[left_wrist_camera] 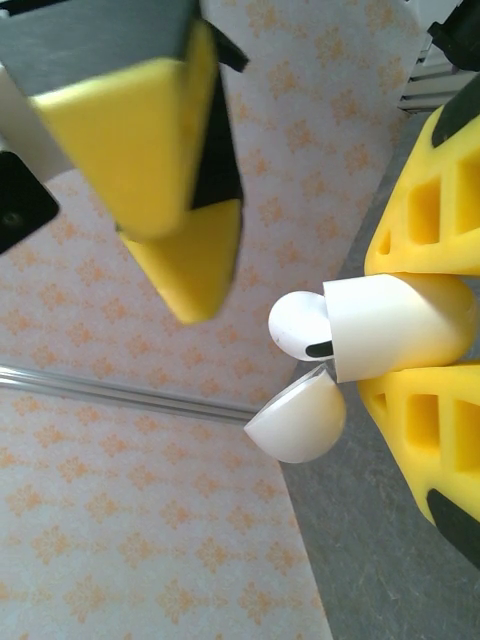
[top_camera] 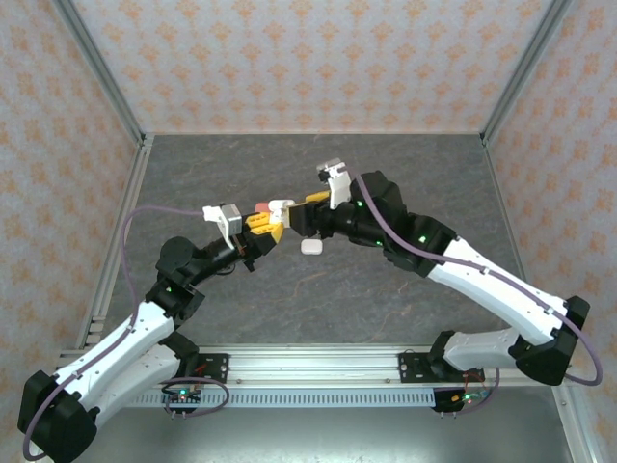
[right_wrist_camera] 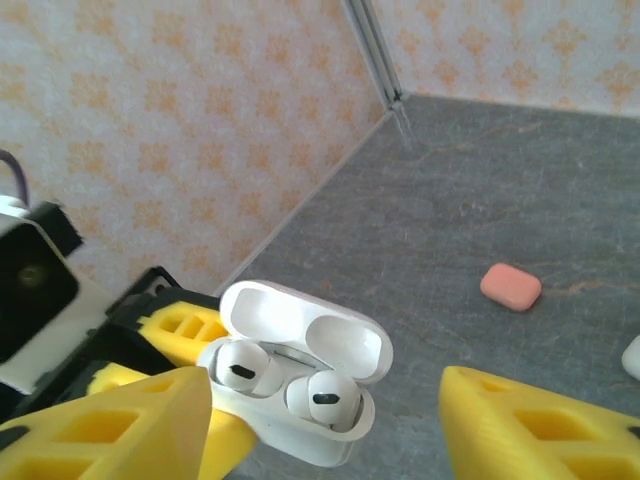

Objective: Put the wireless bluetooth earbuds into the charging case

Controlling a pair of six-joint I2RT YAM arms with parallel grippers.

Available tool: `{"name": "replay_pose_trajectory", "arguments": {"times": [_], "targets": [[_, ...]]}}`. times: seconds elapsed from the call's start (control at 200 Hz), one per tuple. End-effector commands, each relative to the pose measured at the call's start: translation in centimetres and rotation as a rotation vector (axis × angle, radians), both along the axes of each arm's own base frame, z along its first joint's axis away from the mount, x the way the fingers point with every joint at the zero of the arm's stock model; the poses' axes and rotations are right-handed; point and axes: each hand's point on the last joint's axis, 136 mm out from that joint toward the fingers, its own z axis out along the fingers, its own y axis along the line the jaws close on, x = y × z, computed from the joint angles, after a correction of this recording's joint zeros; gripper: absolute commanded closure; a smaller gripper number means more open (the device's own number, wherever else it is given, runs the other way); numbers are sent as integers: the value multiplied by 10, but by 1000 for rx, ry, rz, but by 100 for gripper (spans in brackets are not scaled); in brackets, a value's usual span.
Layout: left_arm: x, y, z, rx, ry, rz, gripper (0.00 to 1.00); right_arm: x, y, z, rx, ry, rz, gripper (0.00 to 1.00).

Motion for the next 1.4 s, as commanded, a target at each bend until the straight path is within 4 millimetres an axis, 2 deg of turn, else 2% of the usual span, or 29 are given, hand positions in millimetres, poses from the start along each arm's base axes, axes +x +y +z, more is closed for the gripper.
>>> {"name": "replay_pose_trajectory", "arguments": {"times": [0.0, 0.125, 0.24, 0.345, 0.53, 0.706, 0.956, 1.231, 1.396], "targets": [[-7, 3, 15, -51, -53, -7, 100, 0, -17, 15, 101, 2, 6, 29], [-9, 2, 19, -71, -62, -16, 100, 0, -25, 5, 159, 56, 73, 13], [-11, 0, 25, -96, -74, -45, 100, -11, -18, -4, 186, 89, 180, 0], [-14, -3, 31, -119, -84, -74, 100, -24, -5, -4, 216, 107, 305, 1], [-21, -12, 38, -120, -101, -135, 100, -36, 3, 7, 256, 83, 405, 1], [-26, -24, 40, -103, -106, -182, 100, -38, 12, 10, 262, 84, 448, 1], [-23, -28, 40, -97, -104, -183, 100, -38, 14, 8, 245, 93, 449, 0], [-18, -30, 34, -78, -85, -172, 100, -47, 11, 17, 251, 68, 479, 15], [-14, -31, 29, -62, -69, -158, 100, -51, 6, 21, 251, 33, 475, 19]]}}
